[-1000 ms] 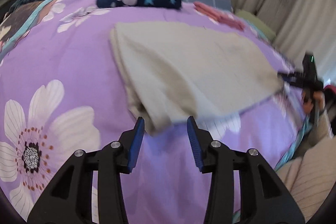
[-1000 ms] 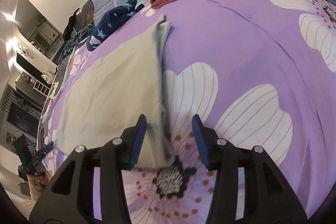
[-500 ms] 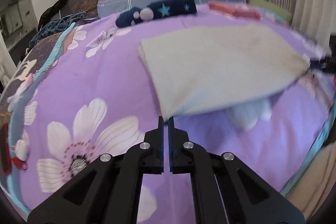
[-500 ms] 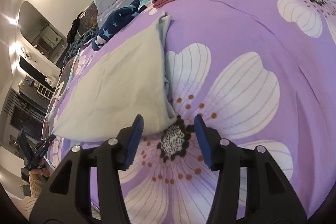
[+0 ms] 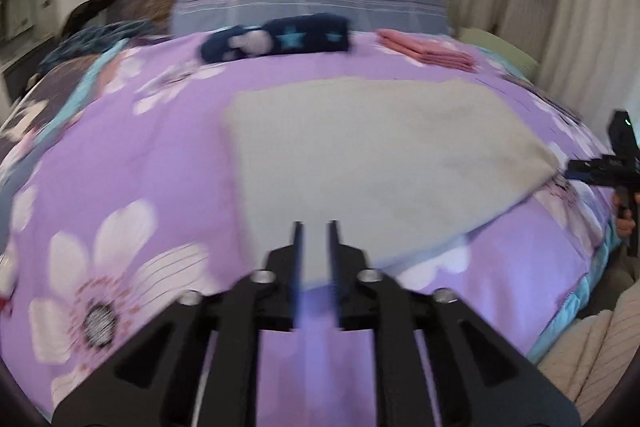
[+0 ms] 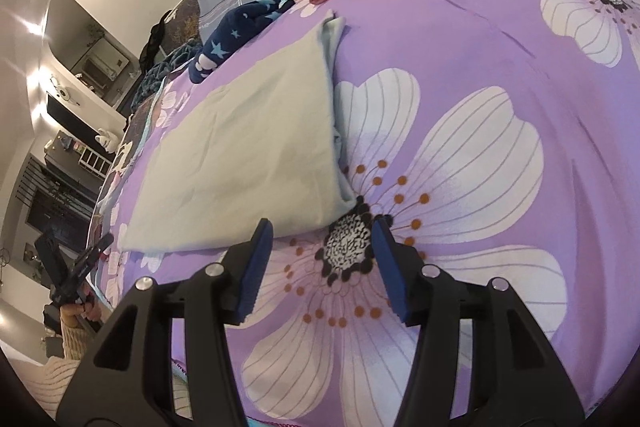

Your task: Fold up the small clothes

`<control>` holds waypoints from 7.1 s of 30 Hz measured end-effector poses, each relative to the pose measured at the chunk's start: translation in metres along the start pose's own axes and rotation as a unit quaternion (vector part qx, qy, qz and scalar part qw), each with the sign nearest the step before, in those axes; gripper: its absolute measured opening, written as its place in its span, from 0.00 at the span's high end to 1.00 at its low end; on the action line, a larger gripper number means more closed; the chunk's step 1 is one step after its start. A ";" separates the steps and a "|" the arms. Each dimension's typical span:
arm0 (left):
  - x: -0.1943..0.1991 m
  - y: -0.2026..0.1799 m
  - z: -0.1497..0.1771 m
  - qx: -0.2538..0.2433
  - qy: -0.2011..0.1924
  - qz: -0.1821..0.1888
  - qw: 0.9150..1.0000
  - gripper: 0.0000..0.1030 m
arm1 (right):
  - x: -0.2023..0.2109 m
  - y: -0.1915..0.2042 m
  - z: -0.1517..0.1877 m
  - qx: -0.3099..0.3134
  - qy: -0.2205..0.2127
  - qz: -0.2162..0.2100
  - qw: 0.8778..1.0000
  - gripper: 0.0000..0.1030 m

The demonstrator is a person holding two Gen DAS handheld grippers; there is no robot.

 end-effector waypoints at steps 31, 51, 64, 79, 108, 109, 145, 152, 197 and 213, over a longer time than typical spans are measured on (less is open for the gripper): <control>-0.127 -0.381 -0.078 -0.327 0.065 0.088 0.938 0.57 | 0.003 -0.037 -0.122 0.040 -0.006 0.016 0.999 0.80; -0.117 -0.327 -0.096 -0.233 0.059 0.058 0.969 0.95 | -0.069 -0.003 -0.209 0.057 0.085 -0.046 0.994 0.59; -0.095 -0.352 -0.097 -0.242 0.044 0.173 0.954 0.97 | -0.043 0.016 -0.230 0.080 0.001 -0.044 0.996 0.98; -0.113 -0.370 -0.071 -0.294 0.064 0.181 0.936 0.97 | -0.041 -0.005 -0.225 0.076 -0.017 0.024 0.997 0.93; -0.126 -0.373 -0.069 -0.316 0.060 0.137 0.937 0.93 | -0.064 -0.002 -0.222 0.060 -0.004 0.123 0.991 0.78; -0.126 -0.372 -0.069 -0.314 0.061 0.140 0.937 0.93 | -0.058 0.001 -0.220 0.067 -0.012 0.131 0.989 0.78; 0.006 0.027 -0.029 0.120 -0.082 -0.052 0.988 0.54 | -0.086 0.220 -0.038 0.374 -0.014 0.153 0.915 0.49; 0.035 0.102 0.033 0.205 -0.088 -0.102 0.969 0.48 | -0.164 0.328 0.064 0.567 -0.002 0.153 0.809 0.40; -0.079 0.152 -0.089 0.255 -0.042 0.256 0.932 1.00 | -0.214 0.400 0.042 0.503 -0.030 0.140 0.852 0.93; -0.107 0.112 -0.097 0.206 0.018 0.328 0.922 0.71 | -0.237 0.393 0.051 0.495 0.009 0.145 0.857 0.91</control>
Point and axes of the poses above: each gripper's, at about its wrist camera, not at the fingertips, and x roughly against the way its jaws point, y to its left, z to its underside, the point moved 8 cm from there along -x, roughly the way its jaws point, and after that the axes turned 15 degrees about y, right-handed, at the moved point
